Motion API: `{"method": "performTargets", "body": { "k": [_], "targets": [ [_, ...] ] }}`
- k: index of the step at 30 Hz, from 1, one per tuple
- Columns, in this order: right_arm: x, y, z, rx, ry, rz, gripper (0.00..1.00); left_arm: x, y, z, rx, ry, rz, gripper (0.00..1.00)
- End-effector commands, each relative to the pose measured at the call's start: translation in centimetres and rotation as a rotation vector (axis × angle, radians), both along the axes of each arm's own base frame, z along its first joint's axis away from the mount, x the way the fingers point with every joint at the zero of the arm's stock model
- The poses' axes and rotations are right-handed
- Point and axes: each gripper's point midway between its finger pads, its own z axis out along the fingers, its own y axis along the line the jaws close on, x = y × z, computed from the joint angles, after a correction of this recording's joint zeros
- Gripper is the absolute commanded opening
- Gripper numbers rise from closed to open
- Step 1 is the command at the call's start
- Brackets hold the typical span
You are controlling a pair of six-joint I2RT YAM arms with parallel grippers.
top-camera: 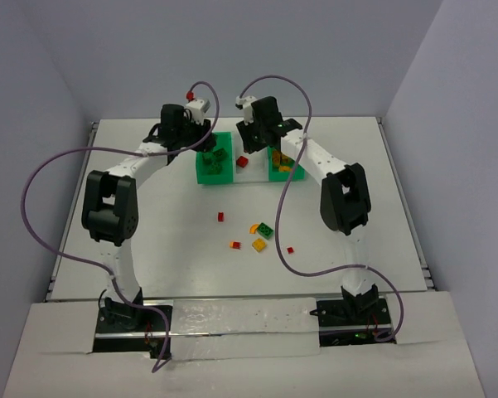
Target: Sort the legos into containers by color
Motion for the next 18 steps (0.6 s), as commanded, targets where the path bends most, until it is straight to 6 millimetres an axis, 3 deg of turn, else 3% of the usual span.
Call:
{"method": "performTargets", "body": {
  "k": [1, 3, 5, 6, 9, 11, 14, 16, 18],
  "targets": [
    [2.3, 1.0, 1.8, 0.006, -0.092, -0.006, 0.07, 2.7, -0.6, 3.0, -0.028, -0.085, 0.04, 0.54],
    [2.4, 1.2, 1.6, 0.008, -0.087, -0.002, 0.18, 2.9, -0.5, 3.3, -0.024, -0.091, 0.042, 0.65],
    [2.5, 1.5, 1.5, 0.011, -0.086, 0.003, 0.37, 3.0, -0.6, 3.9, -0.023, -0.103, 0.039, 0.78],
    [2.6, 1.5, 1.6, 0.012, -0.085, 0.002, 0.52, 3.0, -0.5, 4.1, -0.022, -0.105, 0.04, 0.8],
    [2.3, 1.4, 2.5, 0.011, -0.087, -0.003, 0.71, 2.9, -0.3, 5.7, -0.022, -0.124, 0.045, 0.86],
    [1.8, 1.4, 3.4, 0.019, -0.088, 0.0, 0.77, 2.6, -0.4, 6.8, -0.029, -0.139, 0.037, 0.87],
    [0.3, 1.2, 6.6, 0.041, -0.121, 0.01, 0.88, 1.5, -0.3, 11.0, -0.063, -0.193, 0.032, 0.88],
    [-1.0, 0.9, 8.0, 0.051, -0.12, 0.024, 0.88, 0.7, 0.0, 12.7, -0.072, -0.211, 0.034, 0.87],
    [-3.7, 0.3, 9.6, 0.053, -0.1, 0.069, 0.87, -1.6, 0.9, 15.7, -0.081, -0.237, 0.027, 0.87]
  ]
}}
